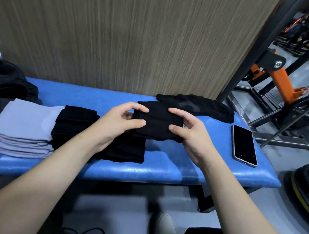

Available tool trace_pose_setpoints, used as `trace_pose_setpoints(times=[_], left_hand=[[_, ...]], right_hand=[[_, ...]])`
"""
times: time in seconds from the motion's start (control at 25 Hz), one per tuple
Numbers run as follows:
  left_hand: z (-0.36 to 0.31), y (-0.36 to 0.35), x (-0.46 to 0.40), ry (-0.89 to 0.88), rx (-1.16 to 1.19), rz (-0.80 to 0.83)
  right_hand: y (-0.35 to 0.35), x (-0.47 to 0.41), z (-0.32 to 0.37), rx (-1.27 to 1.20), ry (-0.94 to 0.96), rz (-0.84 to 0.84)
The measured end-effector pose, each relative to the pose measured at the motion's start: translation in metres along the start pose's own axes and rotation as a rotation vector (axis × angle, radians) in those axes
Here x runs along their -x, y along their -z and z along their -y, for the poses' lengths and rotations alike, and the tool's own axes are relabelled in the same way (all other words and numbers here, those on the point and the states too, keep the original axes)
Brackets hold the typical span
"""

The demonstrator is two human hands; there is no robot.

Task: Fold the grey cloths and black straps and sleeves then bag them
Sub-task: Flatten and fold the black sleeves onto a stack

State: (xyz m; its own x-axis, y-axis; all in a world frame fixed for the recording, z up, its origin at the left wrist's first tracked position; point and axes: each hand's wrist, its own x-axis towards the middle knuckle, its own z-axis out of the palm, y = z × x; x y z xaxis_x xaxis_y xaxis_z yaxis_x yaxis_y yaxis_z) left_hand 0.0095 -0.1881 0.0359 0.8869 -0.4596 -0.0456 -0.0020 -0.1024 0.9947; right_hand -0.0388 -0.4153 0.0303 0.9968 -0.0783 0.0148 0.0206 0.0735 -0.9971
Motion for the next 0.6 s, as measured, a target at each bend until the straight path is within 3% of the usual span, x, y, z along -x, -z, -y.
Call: trace_pose_setpoints(times=[0.08, 0.2, 0.36, 0.6], left_hand=[[-0.002, 0.015, 0.005, -0.007, -0.056, -0.069], [0.002, 0.036, 0.010, -0.025, -0.272, -0.196], [0.003, 0.052, 0.023, -0.076, -0.580, -0.216], [0.005, 0.054, 0.032, -0.172, -0.898, -0.299]], right_hand=[[-0.018, -0.005, -0.001, 0.000, 0.026, 0.009], [-0.038, -0.010, -0.003, 0.214, 0.032, 0.019], [-0.053, -0.015, -0.008, 0.587, 0.050, 0.048], [-0.059, -0.022, -0.014, 0.776, 0.055, 0.110]])
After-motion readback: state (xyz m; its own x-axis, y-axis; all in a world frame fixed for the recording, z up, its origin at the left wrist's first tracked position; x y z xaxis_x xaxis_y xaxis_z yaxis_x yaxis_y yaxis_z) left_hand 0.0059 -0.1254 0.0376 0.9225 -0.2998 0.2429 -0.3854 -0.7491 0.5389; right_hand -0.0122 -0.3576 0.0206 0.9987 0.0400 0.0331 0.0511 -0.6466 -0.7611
